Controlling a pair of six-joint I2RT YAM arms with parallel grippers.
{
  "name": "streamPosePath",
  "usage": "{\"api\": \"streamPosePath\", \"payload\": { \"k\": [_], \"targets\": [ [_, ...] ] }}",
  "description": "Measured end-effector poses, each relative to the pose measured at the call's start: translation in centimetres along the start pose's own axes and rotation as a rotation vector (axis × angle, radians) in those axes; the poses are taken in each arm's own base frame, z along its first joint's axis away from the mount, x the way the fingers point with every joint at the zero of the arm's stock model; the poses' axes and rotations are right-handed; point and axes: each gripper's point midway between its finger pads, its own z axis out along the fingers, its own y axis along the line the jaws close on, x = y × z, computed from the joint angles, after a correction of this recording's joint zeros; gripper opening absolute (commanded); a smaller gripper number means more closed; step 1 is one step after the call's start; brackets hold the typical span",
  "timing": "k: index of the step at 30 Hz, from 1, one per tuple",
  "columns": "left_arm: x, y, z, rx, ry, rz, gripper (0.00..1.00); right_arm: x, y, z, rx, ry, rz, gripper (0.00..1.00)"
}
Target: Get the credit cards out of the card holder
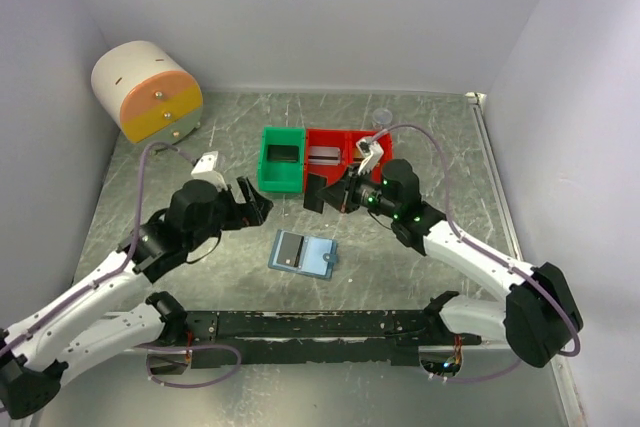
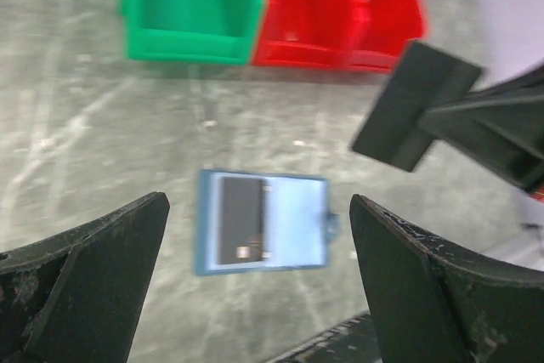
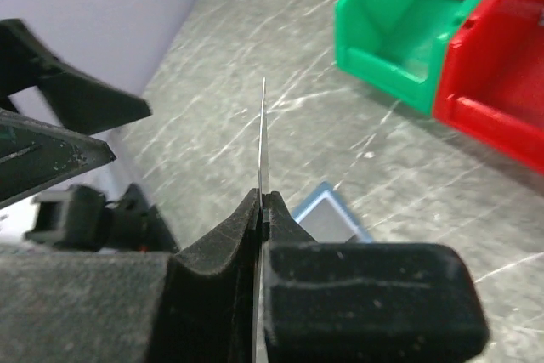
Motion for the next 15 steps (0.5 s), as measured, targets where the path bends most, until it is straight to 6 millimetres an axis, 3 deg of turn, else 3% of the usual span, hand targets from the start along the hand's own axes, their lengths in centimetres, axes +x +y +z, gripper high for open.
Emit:
{"api": "streamPosePath", "payload": {
  "k": [3, 6, 13, 15],
  "targets": [
    [-0.7, 2.5, 0.3, -0.169, 0.015, 0.087, 1.0, -0.5, -1.3, 0.9, 0.098, -0.001, -0.074, 0.0],
    [-1.6, 5.8, 0.1, -0.331, 0.03, 0.151, 1.0, -0.6, -1.4, 2.5, 0.171, 0.02, -0.184, 0.0],
    [-9.3, 12.9, -3.1, -0.577, -0.094, 0.137, 0.99, -0.9, -1.4, 7.3, 0.297, 0.095, -0.499, 0.0],
    [-9.7, 14.0, -3.6, -0.583, -0.116, 0.116, 0.99, -1.6, -2.2, 8.4, 0.337, 0.1, -0.567, 0.0]
  ]
}}
